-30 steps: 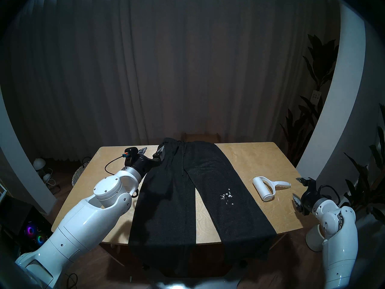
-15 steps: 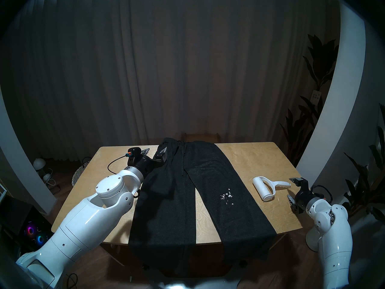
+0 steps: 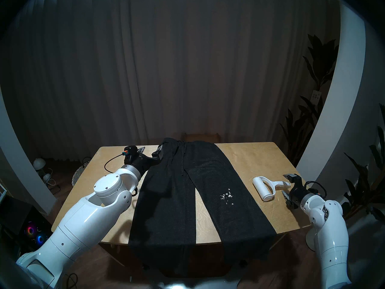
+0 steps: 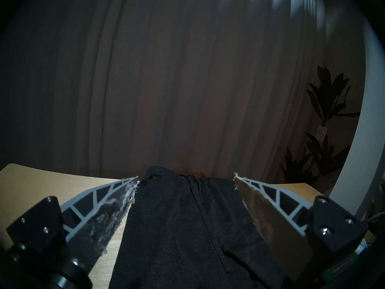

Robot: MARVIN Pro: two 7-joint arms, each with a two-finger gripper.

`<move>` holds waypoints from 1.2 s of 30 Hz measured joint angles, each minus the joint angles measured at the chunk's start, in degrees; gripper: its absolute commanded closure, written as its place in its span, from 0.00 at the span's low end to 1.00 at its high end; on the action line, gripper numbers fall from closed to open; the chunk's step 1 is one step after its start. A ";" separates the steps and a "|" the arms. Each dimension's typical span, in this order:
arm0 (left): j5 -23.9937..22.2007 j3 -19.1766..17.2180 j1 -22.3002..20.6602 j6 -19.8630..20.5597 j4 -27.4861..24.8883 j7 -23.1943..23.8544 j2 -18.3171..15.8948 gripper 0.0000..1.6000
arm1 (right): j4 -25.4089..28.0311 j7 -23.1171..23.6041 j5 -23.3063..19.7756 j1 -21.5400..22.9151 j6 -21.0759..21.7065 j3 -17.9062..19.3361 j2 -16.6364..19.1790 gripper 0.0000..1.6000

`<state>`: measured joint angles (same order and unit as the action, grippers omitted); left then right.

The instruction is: Remove lint and debris from pants with a lint roller

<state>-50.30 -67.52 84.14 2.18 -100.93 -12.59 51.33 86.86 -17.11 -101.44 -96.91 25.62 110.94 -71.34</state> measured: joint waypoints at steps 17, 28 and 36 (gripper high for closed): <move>-0.30 -0.63 0.40 -0.03 0.08 -1.11 -0.80 0.00 | -4.29 1.96 1.69 4.69 -2.52 -2.76 -0.74 0.00; -0.94 -0.52 0.45 -0.03 0.25 -0.49 -0.95 0.00 | -6.90 4.07 2.75 6.62 -3.37 -3.83 -0.77 0.00; -0.50 -0.33 0.33 -0.01 0.43 -0.32 -0.95 0.00 | -9.58 6.25 3.60 8.38 -3.56 -4.67 -0.42 0.00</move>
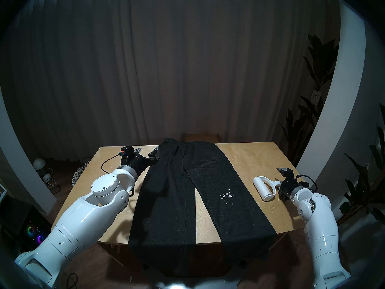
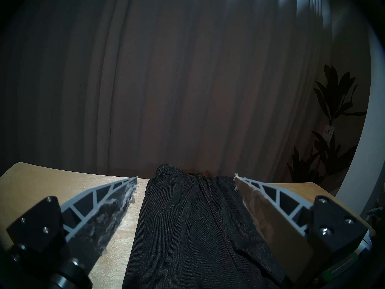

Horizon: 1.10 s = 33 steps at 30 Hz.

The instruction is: Remove lint and debris from pants with a lint roller

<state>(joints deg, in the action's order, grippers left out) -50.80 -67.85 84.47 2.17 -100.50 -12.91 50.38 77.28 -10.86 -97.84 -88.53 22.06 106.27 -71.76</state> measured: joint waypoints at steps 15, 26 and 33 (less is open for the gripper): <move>0.53 0.21 -0.26 0.03 0.15 0.01 0.81 0.00 | -1.42 0.81 0.41 0.71 0.96 -1.05 1.32 0.55; 0.55 0.07 0.17 -0.15 -0.02 -0.12 1.52 0.00 | -0.56 0.52 0.49 -0.73 3.16 -0.28 2.84 1.00; 0.52 -0.48 0.75 -0.88 -0.08 -0.64 1.85 0.00 | 3.02 -1.40 -0.95 -2.88 2.98 1.39 1.67 1.00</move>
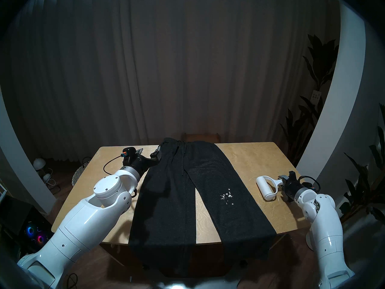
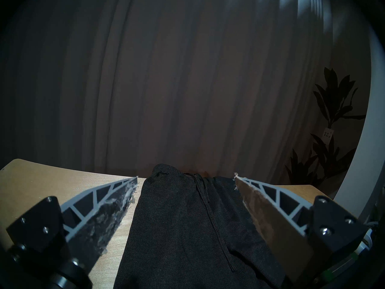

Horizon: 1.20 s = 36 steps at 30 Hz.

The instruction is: Remove lint and debris from pants with a lint roller

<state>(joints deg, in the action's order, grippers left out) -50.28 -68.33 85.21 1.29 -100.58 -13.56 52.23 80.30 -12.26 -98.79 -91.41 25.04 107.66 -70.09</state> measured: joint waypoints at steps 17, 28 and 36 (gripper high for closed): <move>2.32 1.73 -1.00 4.42 -0.03 -1.33 -1.43 0.00 | 9.96 -1.35 -3.94 1.17 0.45 -2.40 -3.61 1.00; 9.07 6.45 -1.44 7.12 -4.31 -4.70 -2.92 0.00 | 10.22 4.39 -3.56 2.98 2.12 -5.69 -4.55 1.00; 20.07 12.53 -0.47 10.64 -7.98 -8.94 -5.63 0.00 | 8.82 10.77 -0.27 2.76 3.00 -7.12 -4.25 1.00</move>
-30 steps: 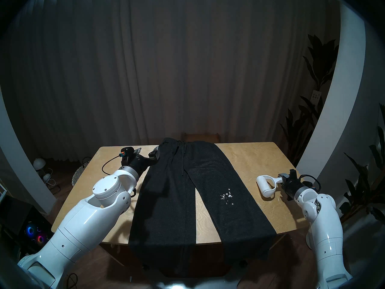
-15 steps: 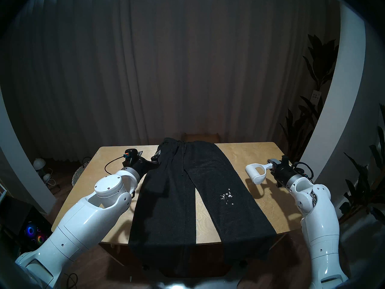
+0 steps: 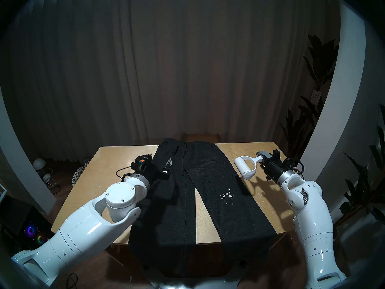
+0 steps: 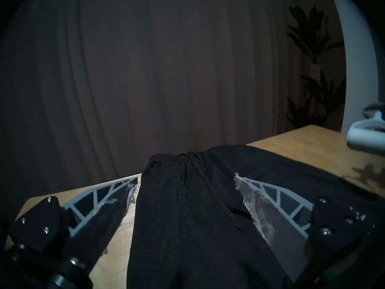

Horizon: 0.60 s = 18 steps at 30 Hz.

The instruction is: Remove lint and debris from pants with a lint roller

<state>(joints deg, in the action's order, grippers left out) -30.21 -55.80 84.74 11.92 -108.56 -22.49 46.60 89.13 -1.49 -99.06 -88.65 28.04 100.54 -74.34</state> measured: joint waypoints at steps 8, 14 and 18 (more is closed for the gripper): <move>3.22 4.16 0.65 6.97 -2.59 -7.60 2.33 0.00 | -1.21 6.65 3.01 -2.24 0.99 -0.32 0.69 1.00; 1.45 6.70 -0.09 9.29 -4.41 -12.39 6.14 0.00 | -1.92 9.57 3.84 -3.23 2.71 -1.40 1.33 1.00; 1.11 8.95 -0.77 10.22 -4.62 -15.86 8.42 0.00 | -2.60 11.05 4.11 -3.22 3.35 -1.62 1.60 1.00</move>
<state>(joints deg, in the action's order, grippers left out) -29.10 -46.85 83.97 22.14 -113.18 -38.36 55.02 86.53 9.56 -94.95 -91.87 31.39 98.91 -72.74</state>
